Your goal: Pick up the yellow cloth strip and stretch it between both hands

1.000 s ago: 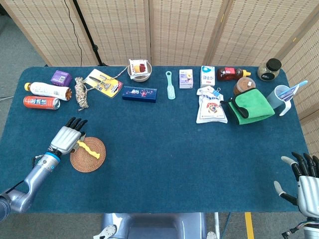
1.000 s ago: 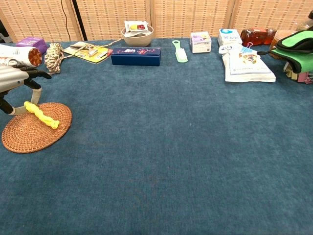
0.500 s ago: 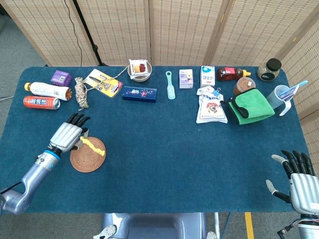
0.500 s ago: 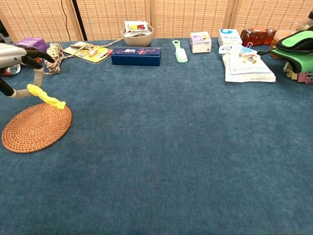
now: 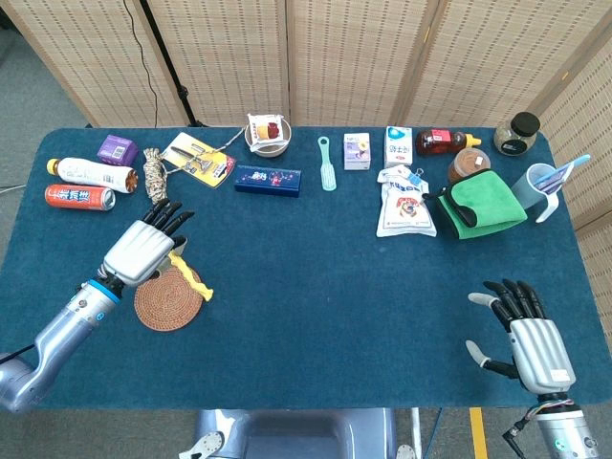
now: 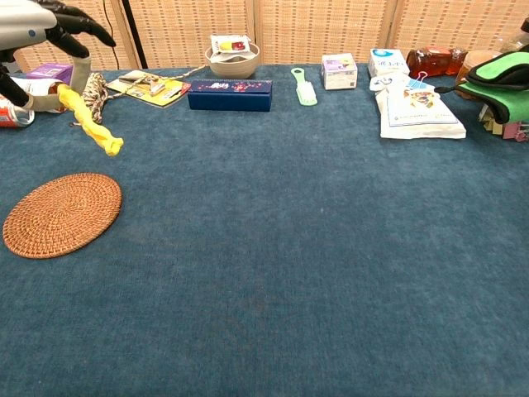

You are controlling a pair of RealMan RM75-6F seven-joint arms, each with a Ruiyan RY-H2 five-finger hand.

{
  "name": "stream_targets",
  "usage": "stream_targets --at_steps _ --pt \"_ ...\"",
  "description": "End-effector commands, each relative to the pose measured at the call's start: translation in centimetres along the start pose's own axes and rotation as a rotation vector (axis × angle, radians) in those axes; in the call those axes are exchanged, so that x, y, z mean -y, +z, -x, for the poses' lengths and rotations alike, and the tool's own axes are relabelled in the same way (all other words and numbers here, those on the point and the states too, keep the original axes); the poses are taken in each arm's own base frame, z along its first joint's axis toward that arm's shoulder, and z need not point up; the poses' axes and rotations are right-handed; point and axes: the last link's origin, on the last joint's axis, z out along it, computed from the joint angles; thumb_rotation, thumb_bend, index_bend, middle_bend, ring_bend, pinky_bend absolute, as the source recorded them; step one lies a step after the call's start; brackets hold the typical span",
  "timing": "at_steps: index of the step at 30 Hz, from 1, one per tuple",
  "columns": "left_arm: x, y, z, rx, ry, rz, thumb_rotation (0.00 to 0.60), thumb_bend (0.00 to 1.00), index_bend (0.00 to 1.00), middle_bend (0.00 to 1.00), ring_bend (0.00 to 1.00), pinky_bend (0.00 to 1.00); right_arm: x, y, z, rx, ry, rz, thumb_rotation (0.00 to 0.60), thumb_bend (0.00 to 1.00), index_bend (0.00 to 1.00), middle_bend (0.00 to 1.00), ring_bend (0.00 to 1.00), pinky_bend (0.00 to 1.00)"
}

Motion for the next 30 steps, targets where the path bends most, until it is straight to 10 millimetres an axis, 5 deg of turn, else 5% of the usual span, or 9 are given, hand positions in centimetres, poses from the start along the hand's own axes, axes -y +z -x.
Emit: stream_targets --at_steps 1,14,30 --pt "-0.8 0.3 -2.1 -0.046 0.071 0.045 0.600 0.59 0.70 0.14 0.02 0.00 1.4 0.9 0.4 0.030 0.075 -0.044 0.600 0.31 0.28 0.16 0.13 0.06" --pt "-4.1 1.2 -5.2 -0.138 0.219 0.184 0.600 0.59 0.70 0.14 0.02 0.00 6.9 4.1 3.9 0.270 0.397 -0.135 0.600 0.31 0.32 0.16 0.14 0.06" --pt "-7.6 2.5 -7.0 -0.229 0.305 0.292 0.600 0.59 0.70 0.14 0.02 0.00 9.8 7.3 7.2 0.476 0.684 -0.082 0.600 0.31 0.36 0.13 0.05 0.00"
